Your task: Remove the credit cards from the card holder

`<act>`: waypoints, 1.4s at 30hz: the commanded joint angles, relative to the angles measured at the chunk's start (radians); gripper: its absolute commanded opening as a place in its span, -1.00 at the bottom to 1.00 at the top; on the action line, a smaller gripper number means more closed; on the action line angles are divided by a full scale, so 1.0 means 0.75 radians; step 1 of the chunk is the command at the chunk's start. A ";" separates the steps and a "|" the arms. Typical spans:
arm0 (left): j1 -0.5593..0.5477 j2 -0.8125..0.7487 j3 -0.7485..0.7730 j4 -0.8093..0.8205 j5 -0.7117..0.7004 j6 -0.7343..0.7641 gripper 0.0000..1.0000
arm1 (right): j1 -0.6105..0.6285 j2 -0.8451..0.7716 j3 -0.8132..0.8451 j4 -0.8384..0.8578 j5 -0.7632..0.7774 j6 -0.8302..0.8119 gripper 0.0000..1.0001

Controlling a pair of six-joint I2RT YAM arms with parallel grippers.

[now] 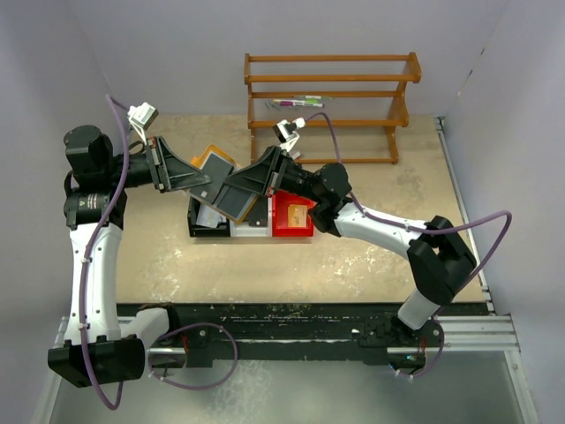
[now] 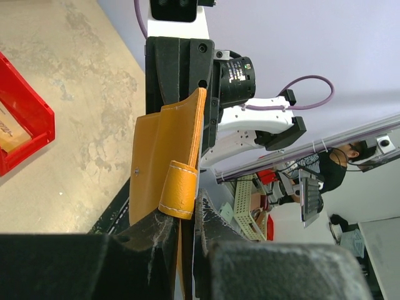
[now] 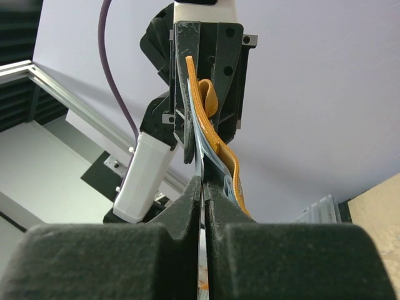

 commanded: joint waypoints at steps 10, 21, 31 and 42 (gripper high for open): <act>0.001 -0.035 0.013 0.109 0.050 -0.079 -0.45 | 0.005 -0.032 0.009 0.123 -0.002 0.005 -1.00; 0.000 -0.040 0.013 0.125 0.055 -0.097 -0.72 | 0.005 -0.081 -0.075 0.127 -0.031 -0.013 -1.00; 0.000 -0.045 0.014 0.136 0.050 -0.105 -0.70 | 0.002 -0.096 -0.100 0.132 -0.043 -0.014 -1.00; 0.001 0.078 0.351 -0.544 -0.292 0.635 -0.92 | -0.176 -0.291 -0.360 -0.040 -0.135 -0.093 -1.00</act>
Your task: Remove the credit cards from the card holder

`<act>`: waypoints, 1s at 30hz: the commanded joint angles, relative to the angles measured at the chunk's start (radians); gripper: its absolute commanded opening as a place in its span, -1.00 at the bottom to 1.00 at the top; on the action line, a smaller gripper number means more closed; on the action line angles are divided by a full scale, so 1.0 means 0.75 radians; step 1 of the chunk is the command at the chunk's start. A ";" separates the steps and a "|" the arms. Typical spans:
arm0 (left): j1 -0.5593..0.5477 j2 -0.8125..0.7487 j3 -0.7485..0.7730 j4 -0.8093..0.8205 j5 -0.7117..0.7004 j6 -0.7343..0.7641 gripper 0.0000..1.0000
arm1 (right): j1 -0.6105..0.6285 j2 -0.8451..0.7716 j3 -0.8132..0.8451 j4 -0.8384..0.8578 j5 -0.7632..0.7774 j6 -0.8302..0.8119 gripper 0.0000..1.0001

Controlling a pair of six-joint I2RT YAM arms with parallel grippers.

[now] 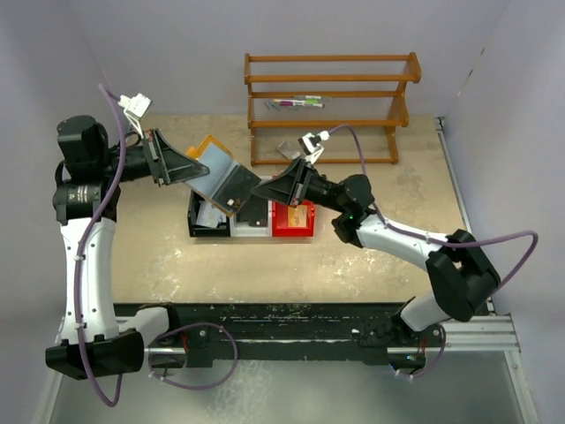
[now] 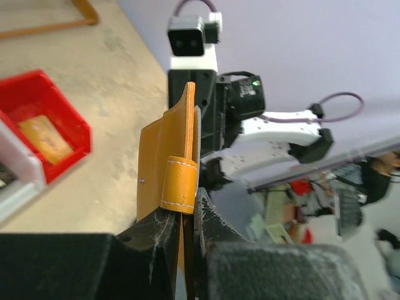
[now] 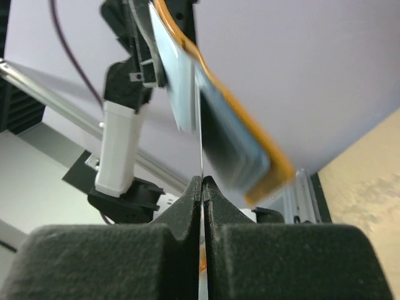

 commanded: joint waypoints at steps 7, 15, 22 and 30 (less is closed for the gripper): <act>0.002 0.060 0.382 -0.510 -0.684 0.733 -0.92 | -0.143 -0.215 -0.042 -0.743 -0.011 -0.502 -1.00; 0.002 0.040 0.348 -0.520 -0.575 0.746 -0.92 | -0.135 0.034 0.311 -1.248 0.171 -0.874 -1.00; 0.002 0.033 0.298 -0.474 -0.341 0.644 -0.93 | -0.062 0.270 0.564 -1.588 0.427 -1.072 -1.00; 0.002 0.003 0.244 -0.316 -0.083 0.441 -0.93 | 0.021 0.493 0.702 -1.699 0.565 -1.139 -1.00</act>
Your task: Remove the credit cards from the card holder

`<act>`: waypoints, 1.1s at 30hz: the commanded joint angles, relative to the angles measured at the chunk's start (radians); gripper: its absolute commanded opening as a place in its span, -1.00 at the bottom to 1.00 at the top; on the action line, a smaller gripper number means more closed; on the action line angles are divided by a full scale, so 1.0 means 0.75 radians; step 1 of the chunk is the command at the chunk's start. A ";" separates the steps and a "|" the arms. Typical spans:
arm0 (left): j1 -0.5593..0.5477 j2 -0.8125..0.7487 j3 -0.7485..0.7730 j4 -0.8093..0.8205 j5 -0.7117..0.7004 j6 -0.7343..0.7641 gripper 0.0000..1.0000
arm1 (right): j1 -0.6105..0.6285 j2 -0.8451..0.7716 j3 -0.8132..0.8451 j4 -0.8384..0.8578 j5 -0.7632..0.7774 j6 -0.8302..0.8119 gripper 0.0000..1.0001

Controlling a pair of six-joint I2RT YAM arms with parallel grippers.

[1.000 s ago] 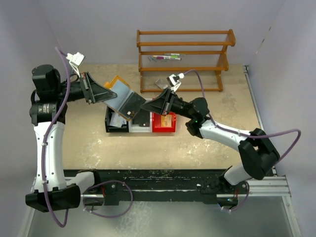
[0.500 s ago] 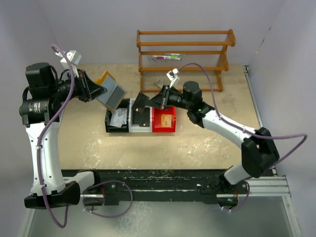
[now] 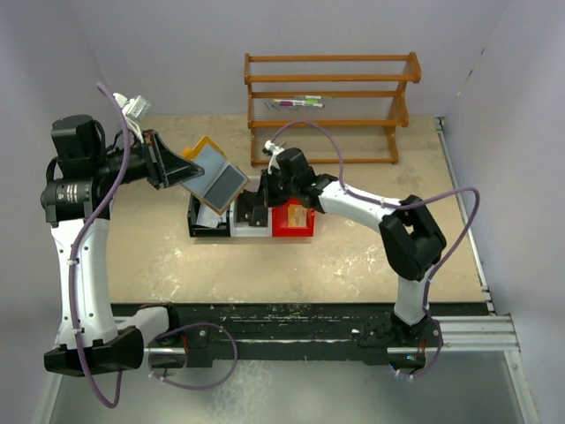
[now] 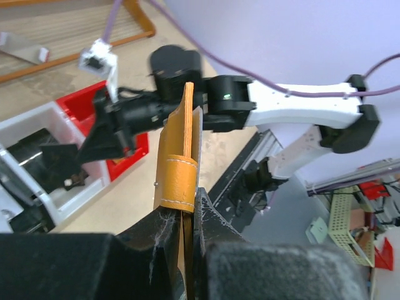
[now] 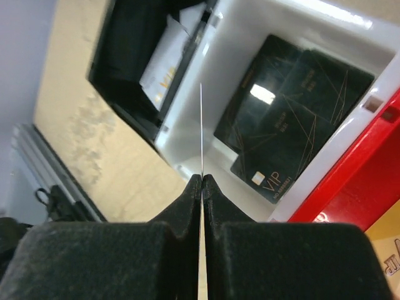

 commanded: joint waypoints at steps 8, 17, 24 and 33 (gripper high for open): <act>0.002 -0.061 -0.009 0.216 0.269 -0.216 -0.93 | 0.074 0.173 0.234 -0.232 0.271 -0.146 -1.00; 0.002 -0.085 -0.031 0.383 0.389 -0.391 -0.93 | 0.081 0.026 0.239 -0.249 0.347 -0.138 0.12; 0.002 -0.092 -0.054 0.579 0.444 -0.582 -0.93 | 0.066 -0.402 0.008 0.026 0.067 -0.044 0.43; 0.002 -0.109 -0.159 0.847 0.471 -0.857 -0.94 | -0.023 -0.786 -0.595 1.035 -0.600 0.186 0.47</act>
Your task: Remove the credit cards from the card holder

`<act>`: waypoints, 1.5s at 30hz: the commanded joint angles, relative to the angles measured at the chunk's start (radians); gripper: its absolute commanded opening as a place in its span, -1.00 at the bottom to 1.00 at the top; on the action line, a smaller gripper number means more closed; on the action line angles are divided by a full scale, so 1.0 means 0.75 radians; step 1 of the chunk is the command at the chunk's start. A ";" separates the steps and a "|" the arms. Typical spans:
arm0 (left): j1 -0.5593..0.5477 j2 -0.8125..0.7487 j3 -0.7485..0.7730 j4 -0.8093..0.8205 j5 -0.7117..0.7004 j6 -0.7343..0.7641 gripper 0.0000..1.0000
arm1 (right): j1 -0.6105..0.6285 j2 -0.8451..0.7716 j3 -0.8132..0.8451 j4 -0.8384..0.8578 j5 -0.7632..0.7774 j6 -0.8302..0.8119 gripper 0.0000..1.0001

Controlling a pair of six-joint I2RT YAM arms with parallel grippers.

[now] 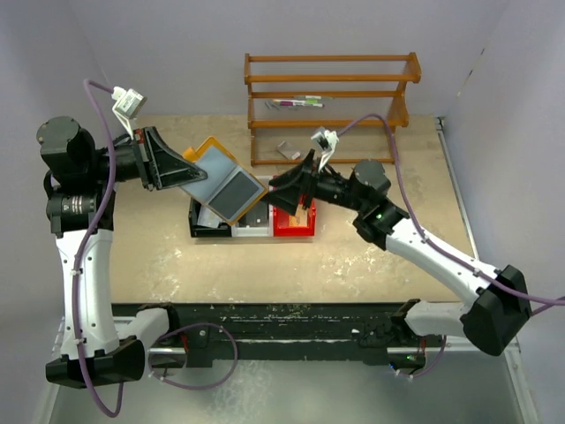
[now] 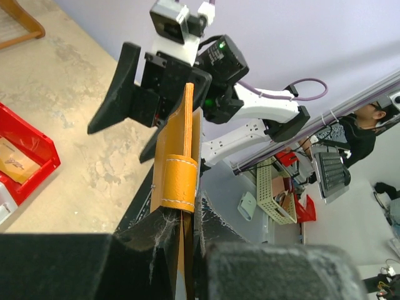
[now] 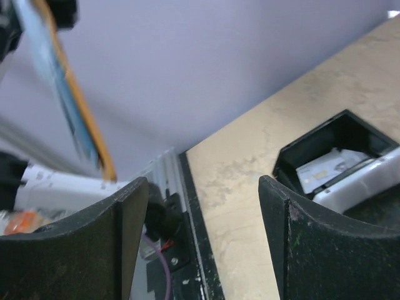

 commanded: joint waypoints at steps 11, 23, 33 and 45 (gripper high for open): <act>0.002 -0.018 -0.041 0.180 0.031 -0.157 -0.95 | -0.008 0.060 -0.128 1.007 -0.440 0.439 0.28; 0.002 -0.015 -0.051 0.188 0.013 -0.165 -0.95 | 0.035 0.123 -0.070 1.039 -0.383 0.497 -0.20; 0.002 -0.014 -0.060 0.179 -0.015 -0.166 -0.94 | 0.049 0.083 -0.072 0.940 -0.310 0.442 -0.80; 0.002 -0.020 -0.062 0.179 -0.026 -0.182 -0.93 | 0.085 0.042 -0.065 0.735 -0.145 0.343 -0.56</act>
